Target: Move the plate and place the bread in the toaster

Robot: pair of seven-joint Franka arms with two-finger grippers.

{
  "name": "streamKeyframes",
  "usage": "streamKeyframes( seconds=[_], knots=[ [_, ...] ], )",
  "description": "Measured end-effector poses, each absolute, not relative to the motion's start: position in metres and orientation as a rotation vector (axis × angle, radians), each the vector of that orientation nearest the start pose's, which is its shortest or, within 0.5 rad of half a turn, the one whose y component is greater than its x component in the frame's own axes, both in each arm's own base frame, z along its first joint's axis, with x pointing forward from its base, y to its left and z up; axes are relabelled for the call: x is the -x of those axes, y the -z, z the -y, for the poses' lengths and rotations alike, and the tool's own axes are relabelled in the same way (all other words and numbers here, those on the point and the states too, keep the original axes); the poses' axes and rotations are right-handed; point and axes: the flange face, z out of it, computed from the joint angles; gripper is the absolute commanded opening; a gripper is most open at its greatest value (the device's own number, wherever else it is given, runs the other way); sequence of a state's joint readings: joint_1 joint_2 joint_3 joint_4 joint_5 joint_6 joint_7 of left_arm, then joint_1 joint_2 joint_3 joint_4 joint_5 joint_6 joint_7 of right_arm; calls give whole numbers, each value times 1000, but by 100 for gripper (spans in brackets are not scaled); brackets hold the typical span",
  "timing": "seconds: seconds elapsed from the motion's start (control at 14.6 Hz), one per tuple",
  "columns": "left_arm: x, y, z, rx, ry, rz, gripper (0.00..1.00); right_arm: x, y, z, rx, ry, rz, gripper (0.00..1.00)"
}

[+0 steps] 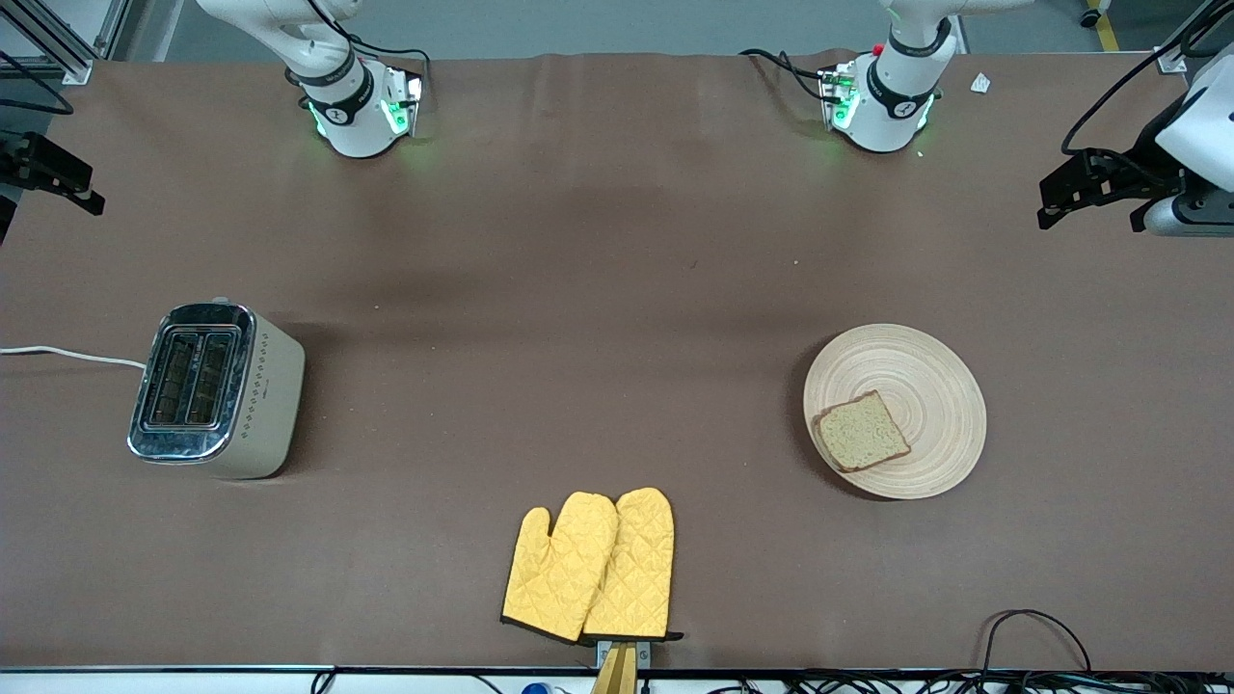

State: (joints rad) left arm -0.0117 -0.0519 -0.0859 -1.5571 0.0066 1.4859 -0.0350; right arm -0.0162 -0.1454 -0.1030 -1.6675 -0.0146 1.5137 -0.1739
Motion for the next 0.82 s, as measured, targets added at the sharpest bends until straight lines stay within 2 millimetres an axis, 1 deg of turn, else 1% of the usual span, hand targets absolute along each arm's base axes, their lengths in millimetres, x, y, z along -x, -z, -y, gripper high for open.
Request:
streamKeyframes(
  seconds=[0.2,0.34,0.48,0.61,0.75,0.82],
  knots=[
    [-528,-651,47,3128,-31,-81,100,-498,-651,66,3139,-15,87,100],
    [-531,-647,45,3129,-44,-75,100,-498,-650,65,3138,-17,87,100],
    [-543,-637,39,3131,-67,-62,100,-498,-650,65,3138,-23,87,100],
    [-564,-618,18,3178,-113,-61,100,-497,-649,65,3136,-37,88,100],
    [-587,-588,-16,3300,-154,-19,100,-497,-647,65,3136,-43,89,100],
    [-597,-571,-37,3363,-160,21,100,-497,-647,65,3136,-42,90,100]
  ],
)
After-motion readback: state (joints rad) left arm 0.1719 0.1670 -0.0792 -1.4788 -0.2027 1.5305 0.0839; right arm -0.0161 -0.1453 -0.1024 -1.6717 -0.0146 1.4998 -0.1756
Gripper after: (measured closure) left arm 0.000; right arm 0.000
